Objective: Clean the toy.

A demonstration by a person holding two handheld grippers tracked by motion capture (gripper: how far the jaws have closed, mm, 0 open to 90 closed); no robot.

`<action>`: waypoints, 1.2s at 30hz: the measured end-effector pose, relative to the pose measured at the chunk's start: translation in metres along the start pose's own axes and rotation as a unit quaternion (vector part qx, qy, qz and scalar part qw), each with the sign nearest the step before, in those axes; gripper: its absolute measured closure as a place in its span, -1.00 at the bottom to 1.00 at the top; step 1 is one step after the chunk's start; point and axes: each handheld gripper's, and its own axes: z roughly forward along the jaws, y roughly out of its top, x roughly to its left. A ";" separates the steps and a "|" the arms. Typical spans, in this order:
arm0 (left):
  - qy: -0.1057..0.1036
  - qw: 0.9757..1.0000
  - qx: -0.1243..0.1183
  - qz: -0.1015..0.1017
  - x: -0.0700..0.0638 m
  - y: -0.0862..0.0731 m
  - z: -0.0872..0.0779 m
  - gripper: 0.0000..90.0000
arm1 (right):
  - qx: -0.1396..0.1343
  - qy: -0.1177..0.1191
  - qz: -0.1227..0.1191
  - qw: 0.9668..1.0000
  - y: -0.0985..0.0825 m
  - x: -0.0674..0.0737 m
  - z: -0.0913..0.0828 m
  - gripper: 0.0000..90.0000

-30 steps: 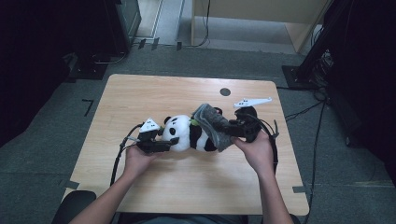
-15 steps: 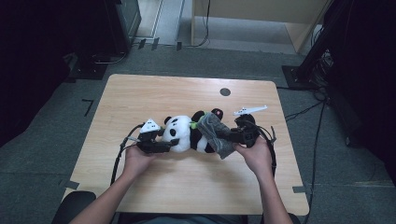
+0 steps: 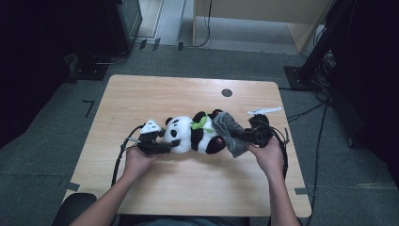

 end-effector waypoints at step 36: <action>-0.006 1.000 0.014 -0.011 0.000 0.010 -0.001 -0.18 | -0.047 0.031 -0.031 0.998 0.010 0.032 -0.016 0.70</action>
